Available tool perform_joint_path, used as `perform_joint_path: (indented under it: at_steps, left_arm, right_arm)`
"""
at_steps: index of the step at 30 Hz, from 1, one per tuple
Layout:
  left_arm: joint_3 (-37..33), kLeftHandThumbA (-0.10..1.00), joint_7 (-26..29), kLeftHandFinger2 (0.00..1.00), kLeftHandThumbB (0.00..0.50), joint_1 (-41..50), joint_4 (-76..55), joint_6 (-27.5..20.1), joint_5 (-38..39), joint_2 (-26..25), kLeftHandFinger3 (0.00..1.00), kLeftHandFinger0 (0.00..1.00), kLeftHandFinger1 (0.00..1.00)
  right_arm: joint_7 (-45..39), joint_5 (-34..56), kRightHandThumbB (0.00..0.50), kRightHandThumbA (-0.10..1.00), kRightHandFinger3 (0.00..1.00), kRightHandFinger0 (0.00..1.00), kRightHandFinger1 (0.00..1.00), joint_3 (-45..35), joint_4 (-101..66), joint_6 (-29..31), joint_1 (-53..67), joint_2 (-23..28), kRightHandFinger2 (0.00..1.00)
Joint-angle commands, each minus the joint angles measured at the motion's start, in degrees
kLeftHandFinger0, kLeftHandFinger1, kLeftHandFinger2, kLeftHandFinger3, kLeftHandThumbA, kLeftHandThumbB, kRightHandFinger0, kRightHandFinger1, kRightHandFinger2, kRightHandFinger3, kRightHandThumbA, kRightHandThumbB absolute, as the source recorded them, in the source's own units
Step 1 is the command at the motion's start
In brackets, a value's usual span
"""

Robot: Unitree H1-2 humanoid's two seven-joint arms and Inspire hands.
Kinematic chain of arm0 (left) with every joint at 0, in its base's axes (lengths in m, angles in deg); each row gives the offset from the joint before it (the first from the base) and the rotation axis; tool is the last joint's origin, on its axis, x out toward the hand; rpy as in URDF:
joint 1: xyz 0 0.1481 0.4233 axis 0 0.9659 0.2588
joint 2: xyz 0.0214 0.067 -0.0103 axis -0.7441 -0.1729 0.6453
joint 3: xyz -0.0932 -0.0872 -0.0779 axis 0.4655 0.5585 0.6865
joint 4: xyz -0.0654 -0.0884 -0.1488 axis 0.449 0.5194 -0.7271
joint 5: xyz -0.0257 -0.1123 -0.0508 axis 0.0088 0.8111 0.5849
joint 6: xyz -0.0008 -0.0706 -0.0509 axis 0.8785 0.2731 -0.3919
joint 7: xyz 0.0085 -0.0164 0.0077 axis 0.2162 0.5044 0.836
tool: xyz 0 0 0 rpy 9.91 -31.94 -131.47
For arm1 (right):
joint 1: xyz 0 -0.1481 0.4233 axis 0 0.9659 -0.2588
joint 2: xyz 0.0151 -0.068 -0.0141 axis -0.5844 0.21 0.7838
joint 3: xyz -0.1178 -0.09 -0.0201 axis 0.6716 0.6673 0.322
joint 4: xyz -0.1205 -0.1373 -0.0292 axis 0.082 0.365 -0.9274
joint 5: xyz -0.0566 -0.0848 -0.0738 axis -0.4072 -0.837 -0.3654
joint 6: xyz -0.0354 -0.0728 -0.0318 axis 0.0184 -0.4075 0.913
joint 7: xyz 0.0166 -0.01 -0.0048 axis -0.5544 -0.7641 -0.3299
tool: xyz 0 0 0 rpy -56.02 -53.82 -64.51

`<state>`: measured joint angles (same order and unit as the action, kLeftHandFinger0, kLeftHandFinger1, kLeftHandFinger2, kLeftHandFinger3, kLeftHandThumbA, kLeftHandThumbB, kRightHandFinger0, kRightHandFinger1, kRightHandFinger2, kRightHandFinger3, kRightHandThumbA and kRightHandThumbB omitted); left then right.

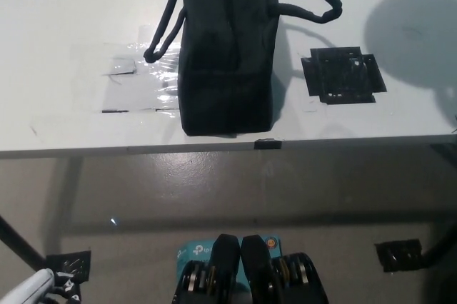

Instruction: The robot uses its right hand to pick up a stack of plates kept in the middle of the desk and put it inside a bag kept next to it

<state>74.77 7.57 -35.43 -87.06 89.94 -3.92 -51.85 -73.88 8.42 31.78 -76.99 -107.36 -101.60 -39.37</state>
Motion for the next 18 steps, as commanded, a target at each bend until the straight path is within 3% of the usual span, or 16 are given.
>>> perform_joint_path:
  at_steps: [1, 8, 13, 18]
  left_arm:
    - [0.4, -0.1, 1.9, 0.87, 0.0, -0.1, -1.4, 1.1, 0.6, -1.4, 0.97, 0.76, 0.79]
    - [-0.2, -0.1, 2.1, 0.85, 0.0, -0.1, -1.3, 1.1, 0.7, -1.6, 0.95, 0.75, 0.78]
    - [0.0, -0.1, 2.1, 0.85, 0.0, -0.6, -0.8, 1.1, 0.7, -0.9, 0.97, 0.76, 0.78]
    - [-0.4, -0.1, 1.6, 0.84, 0.0, -0.9, -0.9, 1.1, -0.1, -0.6, 0.95, 0.76, 0.78]
  right_arm:
    - [-1.4, 2.5, 0.301, -0.1, 0.0, 0.0, 0.0, 3.3, -3.5, 0.1, -1.9, -1.1, 0.0]
    - [-0.6, -4.7, 0.347, -0.1, 0.0, 0.0, 0.0, 12.1, -4.5, 0.1, 0.1, -4.4, 0.0]
    - [0.1, -8.5, 0.249, -0.1, 0.0, 0.0, 0.0, 15.6, -3.4, 0.1, 0.0, -7.0, 0.0]
    - [-0.3, -11.9, 0.271, -0.1, 0.0, 0.0, 0.0, 17.8, -3.4, 0.1, 0.7, -7.5, 0.0]
